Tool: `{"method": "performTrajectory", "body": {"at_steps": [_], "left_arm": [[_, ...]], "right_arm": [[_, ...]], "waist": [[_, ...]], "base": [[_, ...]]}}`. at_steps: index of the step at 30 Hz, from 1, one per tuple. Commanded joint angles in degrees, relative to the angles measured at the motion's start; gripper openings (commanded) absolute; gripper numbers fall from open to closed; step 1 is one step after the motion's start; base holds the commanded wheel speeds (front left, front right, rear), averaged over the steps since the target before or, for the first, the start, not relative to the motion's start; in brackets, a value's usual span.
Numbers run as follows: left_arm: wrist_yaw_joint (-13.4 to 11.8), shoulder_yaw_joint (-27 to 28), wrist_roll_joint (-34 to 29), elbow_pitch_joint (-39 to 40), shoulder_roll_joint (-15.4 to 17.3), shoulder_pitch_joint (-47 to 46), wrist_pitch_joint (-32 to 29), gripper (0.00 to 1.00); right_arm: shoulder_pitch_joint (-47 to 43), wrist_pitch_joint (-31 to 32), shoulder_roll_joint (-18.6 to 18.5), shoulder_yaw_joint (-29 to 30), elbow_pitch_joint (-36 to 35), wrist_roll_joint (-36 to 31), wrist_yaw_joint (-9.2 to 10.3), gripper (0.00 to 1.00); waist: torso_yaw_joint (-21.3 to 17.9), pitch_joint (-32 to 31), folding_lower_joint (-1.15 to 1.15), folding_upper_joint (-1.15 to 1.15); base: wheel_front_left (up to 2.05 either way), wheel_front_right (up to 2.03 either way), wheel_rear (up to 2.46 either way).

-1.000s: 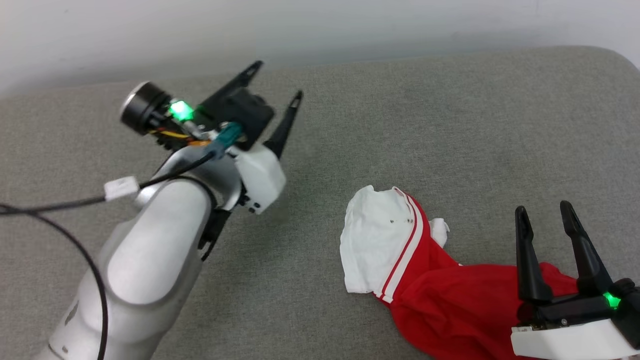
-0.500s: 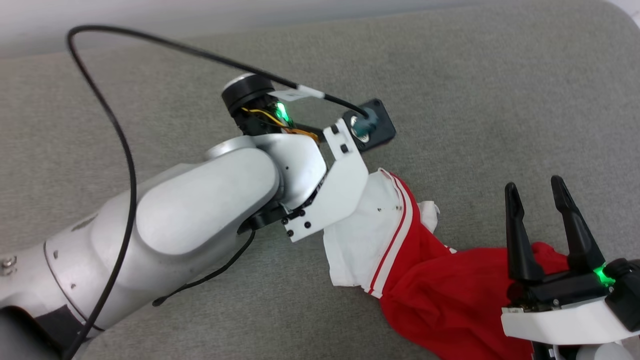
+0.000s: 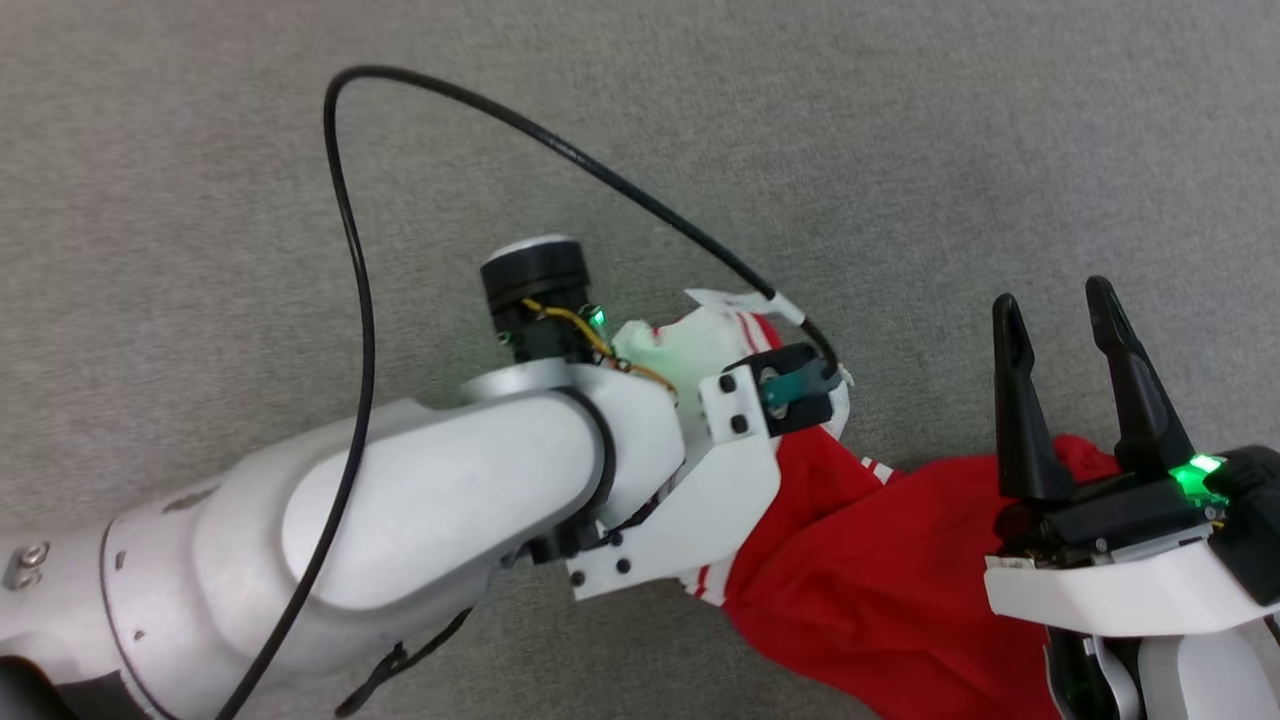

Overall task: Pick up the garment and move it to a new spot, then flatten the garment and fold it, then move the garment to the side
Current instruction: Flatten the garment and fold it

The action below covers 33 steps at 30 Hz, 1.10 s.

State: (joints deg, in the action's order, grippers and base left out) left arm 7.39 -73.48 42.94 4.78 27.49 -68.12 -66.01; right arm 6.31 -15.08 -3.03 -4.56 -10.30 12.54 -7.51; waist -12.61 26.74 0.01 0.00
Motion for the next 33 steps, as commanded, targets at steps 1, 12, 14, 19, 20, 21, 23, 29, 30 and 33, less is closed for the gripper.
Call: {"method": "performTrajectory", "body": {"at_steps": [1,12,14,19,20,21,23,29,30,33], "left_arm": [[-0.1,0.1,-0.6,0.7,0.6,1.7,-1.4,1.0],[0.0,-1.1,-2.4,3.3,5.4,6.9,-10.6,0.0],[0.0,-1.0,-2.3,3.9,5.4,6.8,-10.3,0.0],[-0.1,-0.1,-1.7,4.9,4.5,4.3,-5.5,0.0],[-0.1,0.0,-1.5,4.8,4.4,3.6,-4.0,0.0],[-0.1,0.1,-1.3,4.5,4.2,3.1,-2.3,0.0],[-0.1,0.1,-0.8,3.6,4.8,2.3,1.1,0.0],[-0.1,0.1,0.4,-1.5,9.6,1.6,10.5,0.0],[-0.1,0.1,0.5,-2.5,10.7,1.9,11.7,0.0],[-0.1,0.0,1.0,-5.9,14.7,3.5,14.4,0.0]], "right_arm": [[1.2,-0.1,0.3,-0.2,0.2,0.6,0.04,1.0],[3.7,-0.1,0.3,-1.1,0.7,1.8,0.04,1.0],[3.5,-0.1,0.3,-1.0,1.1,1.6,0.04,1.0],[1.7,-0.1,0.3,-0.3,1.9,0.9,0.04,1.0],[1.3,-0.1,0.3,-0.1,2.0,0.7,0.04,1.0],[0.7,-0.1,0.3,0.2,2.1,0.5,0.04,1.0],[-0.2,-0.1,0.3,0.5,2.2,0.0,0.04,1.0],[-2.9,-0.1,0.2,1.3,2.1,-1.5,0.04,1.0],[-3.2,-0.1,0.2,1.4,2.1,-1.6,0.04,1.0],[-4.4,-0.1,0.2,1.7,2.0,-2.1,0.04,1.0]], "waist": [[-1.4,1.9,-0.01,0.0],[-3.5,5.3,-0.01,0.0],[-3.2,4.7,-0.01,0.0],[-1.0,0.8,-0.01,0.0],[-0.4,-0.1,-0.01,0.0],[0.3,-1.2,-0.01,0.0],[1.7,-3.3,-0.01,0.0],[5.4,-8.0,-0.01,0.0],[5.8,-8.5,-0.01,0.0],[6.8,-9.5,-0.01,0.0]], "base": [[0.0,0.0,0.0],[0.0,0.0,0.0],[0.0,0.0,0.0],[0.0,0.0,0.0],[0.0,0.0,0.0],[0.0,0.0,0.0],[0.0,0.0,0.0],[0.0,0.0,0.0],[0.0,0.0,0.0],[0.0,0.0,0.0]]}}
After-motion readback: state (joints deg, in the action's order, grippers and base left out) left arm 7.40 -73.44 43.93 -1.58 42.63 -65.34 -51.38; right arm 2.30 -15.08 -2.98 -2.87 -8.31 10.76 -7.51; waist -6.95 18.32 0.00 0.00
